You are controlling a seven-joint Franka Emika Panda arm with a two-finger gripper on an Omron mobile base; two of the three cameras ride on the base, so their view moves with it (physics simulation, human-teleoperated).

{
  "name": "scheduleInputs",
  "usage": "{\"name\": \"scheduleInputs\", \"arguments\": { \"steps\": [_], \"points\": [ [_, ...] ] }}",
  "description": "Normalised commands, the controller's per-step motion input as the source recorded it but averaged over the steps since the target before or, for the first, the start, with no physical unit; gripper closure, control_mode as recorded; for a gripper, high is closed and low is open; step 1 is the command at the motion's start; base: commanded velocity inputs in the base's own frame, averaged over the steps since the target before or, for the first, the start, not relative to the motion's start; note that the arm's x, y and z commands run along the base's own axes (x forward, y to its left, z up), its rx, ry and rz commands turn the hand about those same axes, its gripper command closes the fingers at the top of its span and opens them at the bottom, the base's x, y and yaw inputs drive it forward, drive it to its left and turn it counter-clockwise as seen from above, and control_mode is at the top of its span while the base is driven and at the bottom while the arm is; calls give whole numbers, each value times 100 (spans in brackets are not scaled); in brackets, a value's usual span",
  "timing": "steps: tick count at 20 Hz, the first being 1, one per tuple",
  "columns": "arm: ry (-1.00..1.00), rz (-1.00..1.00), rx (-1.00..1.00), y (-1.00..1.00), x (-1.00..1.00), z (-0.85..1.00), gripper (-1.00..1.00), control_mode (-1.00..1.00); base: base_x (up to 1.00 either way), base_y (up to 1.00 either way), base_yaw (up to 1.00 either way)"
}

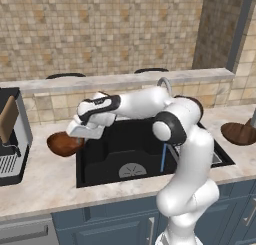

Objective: Rinse each bowl for a few seconds and place them down in the sink or on the counter.

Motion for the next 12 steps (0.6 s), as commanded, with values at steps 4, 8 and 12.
{"name": "scheduleInputs", "arguments": {
  "steps": [4, 8, 12],
  "points": [
    [0, 0, 0, -74, -54, 12, 100, -100, 0, 0, 0],
    [0, 0, -2, -68, -55, 17, 100, -100, 0, 0, 0],
    [0, 0, -6, -69, -40, 39, 100, -100, 0, 0, 0]
  ]
}}
